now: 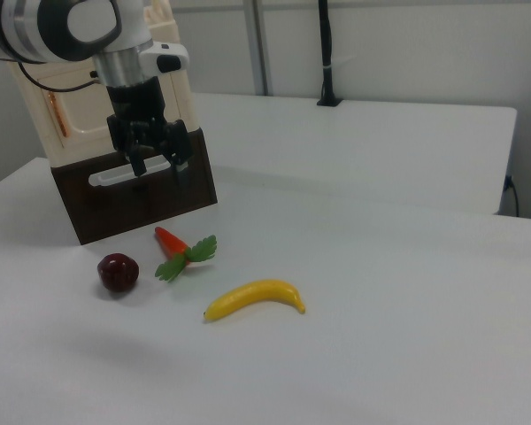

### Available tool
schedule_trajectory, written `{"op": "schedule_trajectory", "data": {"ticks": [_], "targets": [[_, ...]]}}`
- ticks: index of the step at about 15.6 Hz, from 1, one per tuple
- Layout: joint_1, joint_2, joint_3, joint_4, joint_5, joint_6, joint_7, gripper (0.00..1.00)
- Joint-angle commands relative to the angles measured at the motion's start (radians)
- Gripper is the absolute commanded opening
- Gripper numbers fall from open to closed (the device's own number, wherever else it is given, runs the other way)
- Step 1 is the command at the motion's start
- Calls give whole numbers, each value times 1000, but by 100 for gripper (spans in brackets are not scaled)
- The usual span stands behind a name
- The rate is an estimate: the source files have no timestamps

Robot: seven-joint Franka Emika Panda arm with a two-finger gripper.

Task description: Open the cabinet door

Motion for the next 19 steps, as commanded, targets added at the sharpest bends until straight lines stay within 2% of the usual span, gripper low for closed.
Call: {"op": "schedule_trajectory", "data": {"ticks": [1, 12, 19], "targets": [[7, -13, -9, 1, 0, 20, -14, 100], [23, -13, -8, 7, 6, 28, -2, 100], [78, -13, -5, 35, 9, 29, -4, 100]]}}
